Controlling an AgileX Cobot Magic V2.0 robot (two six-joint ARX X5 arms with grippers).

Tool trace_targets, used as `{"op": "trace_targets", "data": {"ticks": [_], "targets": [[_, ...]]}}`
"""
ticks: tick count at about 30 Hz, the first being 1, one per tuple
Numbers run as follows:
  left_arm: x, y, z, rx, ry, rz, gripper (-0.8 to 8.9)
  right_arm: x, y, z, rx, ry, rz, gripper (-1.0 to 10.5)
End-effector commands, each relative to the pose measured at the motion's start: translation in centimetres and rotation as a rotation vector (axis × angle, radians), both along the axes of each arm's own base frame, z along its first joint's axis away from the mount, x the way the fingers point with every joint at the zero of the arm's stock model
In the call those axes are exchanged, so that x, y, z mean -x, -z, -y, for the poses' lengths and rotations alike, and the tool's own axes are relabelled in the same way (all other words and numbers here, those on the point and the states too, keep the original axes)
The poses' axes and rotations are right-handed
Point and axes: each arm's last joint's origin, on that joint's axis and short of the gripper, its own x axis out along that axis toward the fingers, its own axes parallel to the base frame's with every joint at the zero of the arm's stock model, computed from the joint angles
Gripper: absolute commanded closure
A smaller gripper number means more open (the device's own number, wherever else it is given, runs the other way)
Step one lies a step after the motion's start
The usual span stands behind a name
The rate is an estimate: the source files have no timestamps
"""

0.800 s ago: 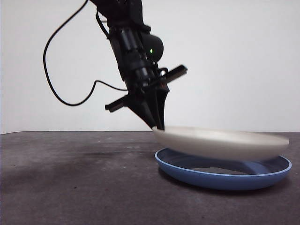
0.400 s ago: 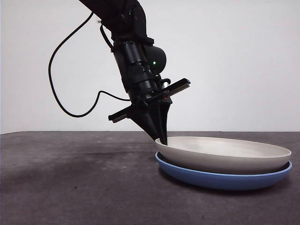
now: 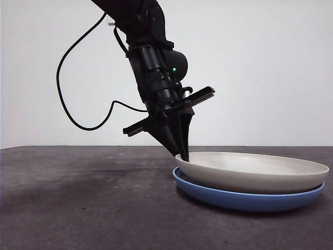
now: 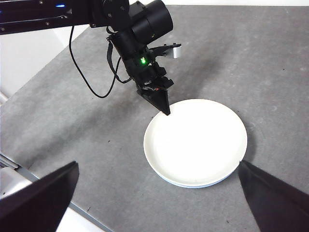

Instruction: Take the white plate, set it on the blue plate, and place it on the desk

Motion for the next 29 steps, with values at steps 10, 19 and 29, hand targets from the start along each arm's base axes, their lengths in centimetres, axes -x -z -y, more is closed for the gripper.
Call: {"op": "trace_targets", "data": {"ticks": [10,19,29], "targets": [[-0.3,-2.9,0.8,0.034,0.026,0.048,3.39,0.2,-0.5,0.0,-0.007,0.003,0.025,3.4],[0.6,-8.4,0.1,0.054,0.081,0.094,3.38,0.1,-0.5,0.0,-0.002,0.01,0.026,3.4],[5.2,-17.9,-2.8,0.173,0.12,0.287,2.43,0.0,-0.5,0.1,0.015,0.048,0.026,3.4]]}}
